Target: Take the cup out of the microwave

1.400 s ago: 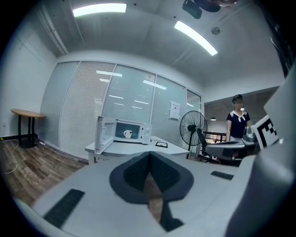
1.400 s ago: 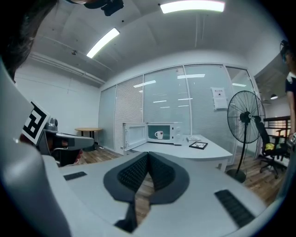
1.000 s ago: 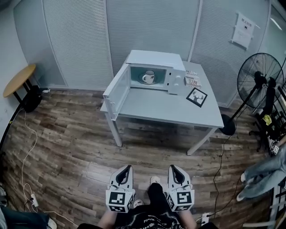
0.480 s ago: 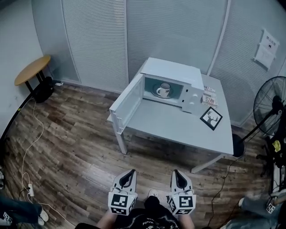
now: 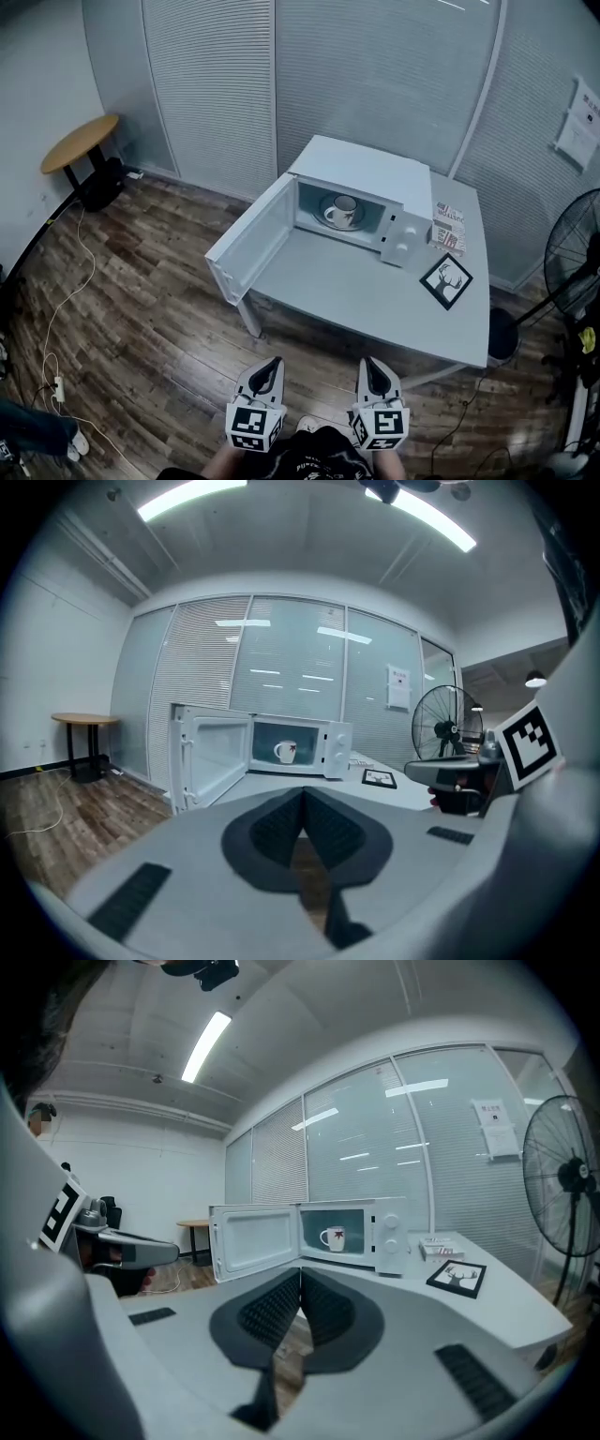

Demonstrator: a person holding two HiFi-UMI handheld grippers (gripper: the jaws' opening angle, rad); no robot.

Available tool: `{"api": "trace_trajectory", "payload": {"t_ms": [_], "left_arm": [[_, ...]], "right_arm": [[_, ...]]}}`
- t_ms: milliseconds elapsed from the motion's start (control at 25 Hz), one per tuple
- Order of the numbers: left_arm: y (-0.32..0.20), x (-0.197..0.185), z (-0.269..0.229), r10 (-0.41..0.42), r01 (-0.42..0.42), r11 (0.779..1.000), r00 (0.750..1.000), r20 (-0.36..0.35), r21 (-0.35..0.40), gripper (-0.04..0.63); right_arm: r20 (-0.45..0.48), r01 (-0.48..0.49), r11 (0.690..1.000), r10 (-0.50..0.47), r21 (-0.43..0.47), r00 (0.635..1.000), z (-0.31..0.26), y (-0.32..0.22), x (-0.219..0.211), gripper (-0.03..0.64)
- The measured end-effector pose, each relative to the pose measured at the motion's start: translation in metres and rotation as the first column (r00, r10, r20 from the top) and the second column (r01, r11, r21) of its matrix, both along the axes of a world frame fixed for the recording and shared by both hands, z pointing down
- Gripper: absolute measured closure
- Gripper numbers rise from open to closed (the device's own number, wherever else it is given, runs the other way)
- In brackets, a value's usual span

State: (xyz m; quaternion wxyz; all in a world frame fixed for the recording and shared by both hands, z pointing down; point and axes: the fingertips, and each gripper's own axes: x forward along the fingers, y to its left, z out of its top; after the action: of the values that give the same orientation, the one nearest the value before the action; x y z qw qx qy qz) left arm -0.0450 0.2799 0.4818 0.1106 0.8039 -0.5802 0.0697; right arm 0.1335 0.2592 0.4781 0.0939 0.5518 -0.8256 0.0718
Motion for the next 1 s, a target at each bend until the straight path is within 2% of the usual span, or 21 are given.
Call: {"api": "trace_trajectory", "payload": {"t_ms": [280,520,1000], "left_arm": [[-0.035,0.029,0.007,-0.021,0.021,1.0,1.0,-0.009,-0.018,0.589],[-0.058,0.037,0.012,-0.018,0.018,0.999,1.0,-0.008,-0.026,0.589],[-0.153,0.037,0.021,0.07,-0.07,0.997,0.998,0.002,-0.03,0.589]], "right_arm": [[0.003,0.03,0.999,-0.03,-0.022,1.0,0.01,-0.037,0.023,0.614],[0.007,0.034,0.998,-0.034,-0.044,0.999,0.018,-0.055,0.028,0.614],[0.024,-0.042,0.996,0.044,-0.081,0.999,0.027,-0.126,0.025,0.612]]}}
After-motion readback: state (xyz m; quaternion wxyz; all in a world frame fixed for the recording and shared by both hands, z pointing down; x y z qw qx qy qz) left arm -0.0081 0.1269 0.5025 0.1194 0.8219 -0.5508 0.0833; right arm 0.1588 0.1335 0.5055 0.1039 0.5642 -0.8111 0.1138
